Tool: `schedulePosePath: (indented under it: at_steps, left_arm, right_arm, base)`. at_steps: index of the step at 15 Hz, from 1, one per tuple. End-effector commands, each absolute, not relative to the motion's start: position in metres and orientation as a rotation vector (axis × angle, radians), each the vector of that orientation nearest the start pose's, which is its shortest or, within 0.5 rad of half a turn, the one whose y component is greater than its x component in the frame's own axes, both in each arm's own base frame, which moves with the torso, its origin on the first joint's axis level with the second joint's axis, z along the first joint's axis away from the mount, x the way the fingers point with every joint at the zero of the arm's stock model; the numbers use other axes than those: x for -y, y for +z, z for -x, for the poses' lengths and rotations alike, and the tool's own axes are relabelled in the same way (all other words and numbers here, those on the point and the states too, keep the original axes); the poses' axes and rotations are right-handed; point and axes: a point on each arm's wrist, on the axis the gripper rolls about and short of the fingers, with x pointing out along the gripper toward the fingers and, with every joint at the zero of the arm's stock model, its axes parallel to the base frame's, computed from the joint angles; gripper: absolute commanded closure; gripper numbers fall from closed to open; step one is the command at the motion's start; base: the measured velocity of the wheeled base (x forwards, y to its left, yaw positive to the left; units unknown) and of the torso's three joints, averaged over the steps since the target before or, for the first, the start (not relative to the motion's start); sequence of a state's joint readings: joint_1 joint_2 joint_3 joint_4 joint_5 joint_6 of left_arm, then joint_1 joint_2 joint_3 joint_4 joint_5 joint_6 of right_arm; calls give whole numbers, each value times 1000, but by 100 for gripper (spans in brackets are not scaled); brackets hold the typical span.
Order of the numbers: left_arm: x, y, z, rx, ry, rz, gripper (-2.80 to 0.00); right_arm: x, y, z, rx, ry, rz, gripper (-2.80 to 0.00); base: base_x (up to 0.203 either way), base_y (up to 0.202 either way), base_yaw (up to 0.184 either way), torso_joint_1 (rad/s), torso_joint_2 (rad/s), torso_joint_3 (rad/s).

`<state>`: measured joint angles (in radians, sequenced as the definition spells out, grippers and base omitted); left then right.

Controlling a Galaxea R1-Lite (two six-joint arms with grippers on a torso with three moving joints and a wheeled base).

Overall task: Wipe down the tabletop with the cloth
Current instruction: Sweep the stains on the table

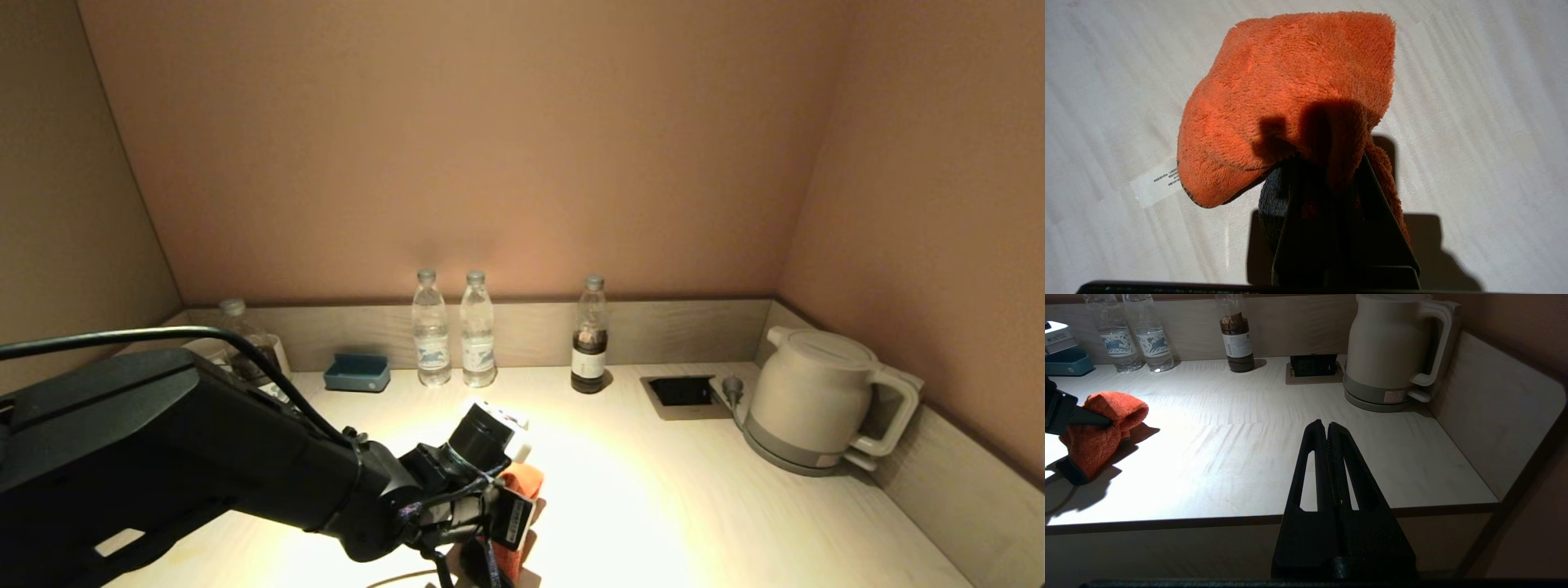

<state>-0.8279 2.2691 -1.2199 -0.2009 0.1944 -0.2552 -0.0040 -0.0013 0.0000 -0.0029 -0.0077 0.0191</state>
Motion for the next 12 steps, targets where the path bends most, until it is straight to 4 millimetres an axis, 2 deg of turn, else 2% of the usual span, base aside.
schedulePosePath:
  at_steps: [1, 3, 5, 9, 12]
  left_arm:
    - [317, 24, -301, -783, -447, -198, 0]
    - [326, 7, -326, -741, -367, -205, 0]
    - [325, -2, -345, -715, -303, -201, 0]
    - [319, -3, -374, -671, -237, -180, 0]
    - [301, -3, -400, -669, -177, -158, 0]
  right_arm:
    - [0, 76, 23, 3, -12, -18, 0]
    - [0, 76, 23, 3, -12, -20, 0]
    - [0, 76, 23, 3, -12, -18, 0]
    - [0, 76, 23, 3, -12, -20, 0]
    - [0, 76, 23, 3, -12, -20, 0]
  base:
    - [0, 0, 0, 0, 0, 0]
    - [0, 0, 0, 0, 0, 0]
    - [0, 0, 0, 0, 0, 0]
    - [0, 0, 0, 0, 0, 0]
    - [0, 0, 0, 0, 0, 0]
